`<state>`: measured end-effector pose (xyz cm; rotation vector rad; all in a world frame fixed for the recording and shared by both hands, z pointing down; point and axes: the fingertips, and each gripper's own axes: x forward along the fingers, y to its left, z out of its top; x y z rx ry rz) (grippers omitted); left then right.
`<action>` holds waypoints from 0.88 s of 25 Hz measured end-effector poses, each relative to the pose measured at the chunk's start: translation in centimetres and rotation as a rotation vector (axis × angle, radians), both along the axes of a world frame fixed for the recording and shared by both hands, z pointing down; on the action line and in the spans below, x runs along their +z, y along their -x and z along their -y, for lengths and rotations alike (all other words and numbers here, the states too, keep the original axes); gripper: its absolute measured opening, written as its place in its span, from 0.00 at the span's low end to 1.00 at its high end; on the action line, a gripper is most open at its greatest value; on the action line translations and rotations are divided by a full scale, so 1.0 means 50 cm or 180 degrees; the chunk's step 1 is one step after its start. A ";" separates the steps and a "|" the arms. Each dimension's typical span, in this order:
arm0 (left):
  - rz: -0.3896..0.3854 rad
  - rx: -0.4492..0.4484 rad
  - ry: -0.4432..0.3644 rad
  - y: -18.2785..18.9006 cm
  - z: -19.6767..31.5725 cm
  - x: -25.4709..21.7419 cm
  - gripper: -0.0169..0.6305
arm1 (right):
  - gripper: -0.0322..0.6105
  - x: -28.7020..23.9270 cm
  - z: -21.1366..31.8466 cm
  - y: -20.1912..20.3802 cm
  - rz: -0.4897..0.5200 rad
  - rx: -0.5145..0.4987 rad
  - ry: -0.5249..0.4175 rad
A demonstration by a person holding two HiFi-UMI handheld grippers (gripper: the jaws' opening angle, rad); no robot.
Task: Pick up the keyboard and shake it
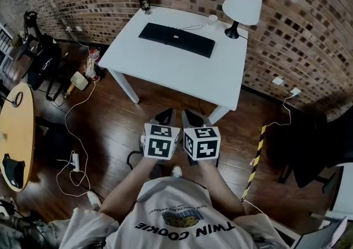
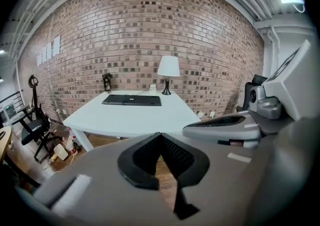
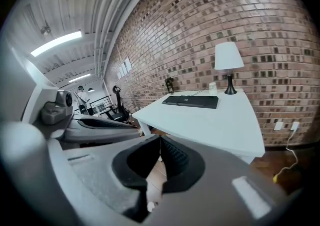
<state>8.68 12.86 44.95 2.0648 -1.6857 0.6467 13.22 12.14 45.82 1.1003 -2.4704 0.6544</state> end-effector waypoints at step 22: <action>-0.0273 0.0575 0.0127 0.243 0.378 0.047 0.04 | 0.05 0.041 0.361 0.235 -0.0315 0.0577 0.0116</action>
